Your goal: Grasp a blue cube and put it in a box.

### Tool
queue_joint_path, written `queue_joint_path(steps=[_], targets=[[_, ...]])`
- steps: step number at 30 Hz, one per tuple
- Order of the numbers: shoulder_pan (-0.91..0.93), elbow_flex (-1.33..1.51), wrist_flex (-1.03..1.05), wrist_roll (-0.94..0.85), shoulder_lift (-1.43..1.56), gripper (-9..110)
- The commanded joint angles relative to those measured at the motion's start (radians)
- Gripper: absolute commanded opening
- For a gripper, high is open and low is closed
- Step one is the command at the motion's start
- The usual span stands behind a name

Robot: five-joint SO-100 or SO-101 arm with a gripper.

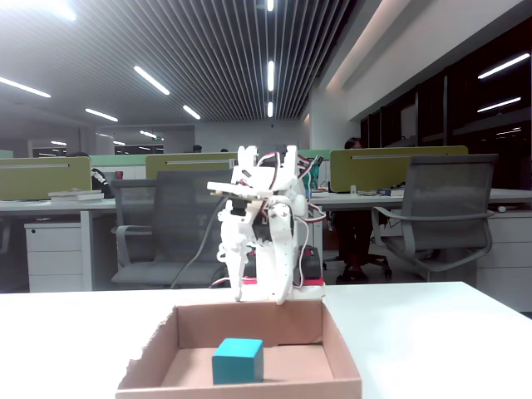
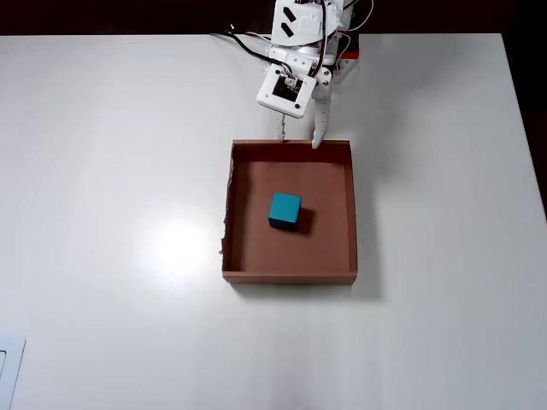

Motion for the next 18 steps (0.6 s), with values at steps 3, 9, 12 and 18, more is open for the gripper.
queue_joint_path(steps=[3,9,12,18], targets=[[-0.014,-0.005,0.049,0.006,-0.009,19],[-0.025,-0.005,0.104,0.006,-0.009,20],[-0.028,-0.005,0.112,0.006,-0.009,20],[-0.028,-0.005,0.126,0.006,-0.009,21]])
